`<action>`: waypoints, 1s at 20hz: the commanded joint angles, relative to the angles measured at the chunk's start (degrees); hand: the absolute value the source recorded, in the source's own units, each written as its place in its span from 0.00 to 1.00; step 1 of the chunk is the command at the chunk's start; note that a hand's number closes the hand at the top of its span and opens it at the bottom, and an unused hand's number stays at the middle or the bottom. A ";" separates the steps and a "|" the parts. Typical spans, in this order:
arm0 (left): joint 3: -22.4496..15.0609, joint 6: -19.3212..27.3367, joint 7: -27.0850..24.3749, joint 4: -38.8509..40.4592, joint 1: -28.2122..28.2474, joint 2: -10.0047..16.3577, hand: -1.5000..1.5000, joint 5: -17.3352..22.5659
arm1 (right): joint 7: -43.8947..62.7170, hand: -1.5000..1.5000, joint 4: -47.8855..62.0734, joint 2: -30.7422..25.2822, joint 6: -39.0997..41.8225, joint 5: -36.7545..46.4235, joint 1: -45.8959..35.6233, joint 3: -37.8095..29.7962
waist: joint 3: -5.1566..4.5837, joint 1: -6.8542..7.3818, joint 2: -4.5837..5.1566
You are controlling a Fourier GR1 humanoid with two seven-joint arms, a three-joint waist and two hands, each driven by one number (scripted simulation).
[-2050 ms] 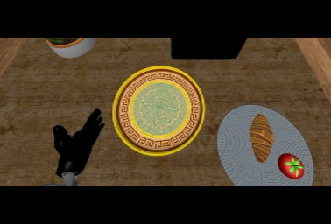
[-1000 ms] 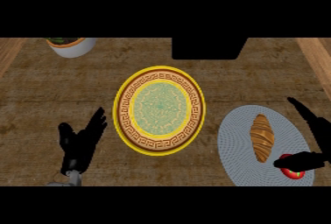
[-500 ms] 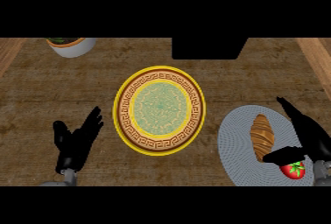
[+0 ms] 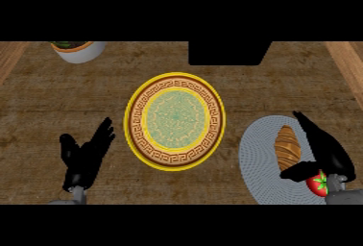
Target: Pick the croissant from the placemat and place it in the plate
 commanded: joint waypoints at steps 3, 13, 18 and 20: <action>1.48 -1.60 -1.65 1.50 0.77 -0.65 0.50 -0.03 | -1.75 0.00 6.74 4.04 1.38 4.26 -3.15 -0.78 | -0.07 0.05 0.07; -0.77 0.14 -0.75 -1.49 3.33 -2.61 0.50 -3.48 | -6.95 1.00 7.30 2.82 2.50 11.20 -4.30 -0.60 | -0.07 0.04 0.03; 1.93 -0.81 3.35 -2.38 -0.13 -1.23 0.50 -1.12 | -14.17 1.00 10.22 2.37 -6.65 13.33 -2.37 -3.41 | -0.04 -0.03 0.03; 1.45 1.14 2.28 -0.66 -1.48 -2.10 0.50 -2.88 | -15.77 1.00 4.02 4.82 -12.68 12.08 -1.26 -4.01 | -0.01 -0.64 -0.09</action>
